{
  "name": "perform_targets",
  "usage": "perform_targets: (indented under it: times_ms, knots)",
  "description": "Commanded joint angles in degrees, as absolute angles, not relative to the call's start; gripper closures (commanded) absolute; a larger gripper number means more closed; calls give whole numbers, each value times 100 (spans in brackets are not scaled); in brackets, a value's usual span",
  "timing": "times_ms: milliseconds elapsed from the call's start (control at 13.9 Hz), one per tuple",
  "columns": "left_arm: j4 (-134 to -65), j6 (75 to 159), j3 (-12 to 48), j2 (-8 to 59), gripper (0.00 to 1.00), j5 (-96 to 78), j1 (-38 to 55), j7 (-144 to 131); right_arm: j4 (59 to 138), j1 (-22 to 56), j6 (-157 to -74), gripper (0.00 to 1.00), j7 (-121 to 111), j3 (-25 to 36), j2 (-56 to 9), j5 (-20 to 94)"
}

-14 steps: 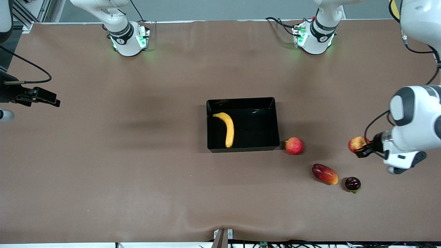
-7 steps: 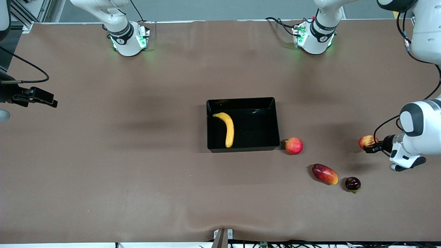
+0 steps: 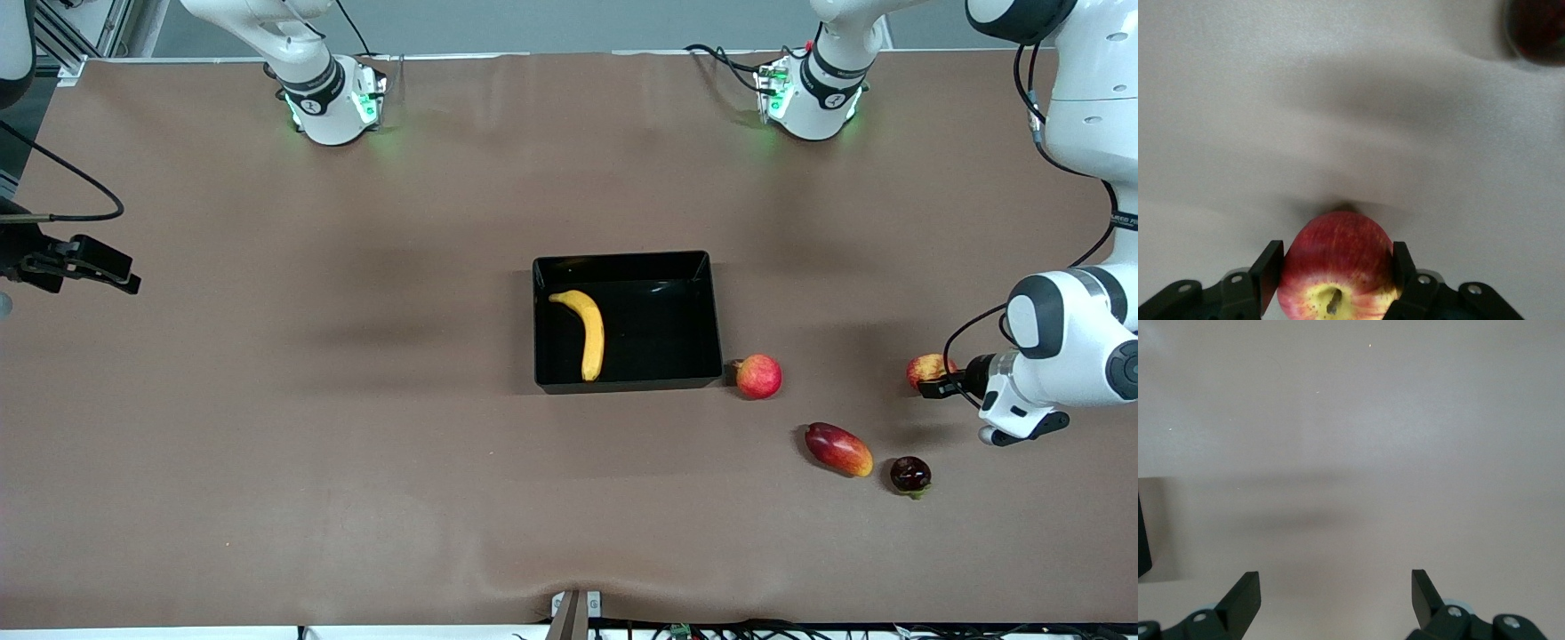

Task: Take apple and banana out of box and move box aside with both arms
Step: 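Lower the apple onto the table and open the left gripper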

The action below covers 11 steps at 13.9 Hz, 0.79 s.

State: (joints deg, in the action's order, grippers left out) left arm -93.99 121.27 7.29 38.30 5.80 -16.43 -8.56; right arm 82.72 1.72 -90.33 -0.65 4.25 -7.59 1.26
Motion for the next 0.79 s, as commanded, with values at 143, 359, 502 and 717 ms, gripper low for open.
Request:
perform_targets:
  times_ms: [143, 359, 502, 717]
  knots:
    - [-9404, 12156, 800, 3718, 0, 633, -1661, -897, 8183, 167, -9026, 0, -88, 404, -913, 719]
    - [-9396, 11937, 1168, 3227, 0, 624, -1626, -1150, 8165, 132, -9035, 0, -97, 404, -1370, 1019]
    - [-9387, 11682, 1650, 2963, 0, 624, -1626, -1702, 8174, 184, -9297, 0, -97, 404, -1467, 1299]
    - [-9404, 11505, 2476, 2848, 0, 650, -1626, -2643, 8174, 229, -9360, 0, -97, 396, -1538, 1441]
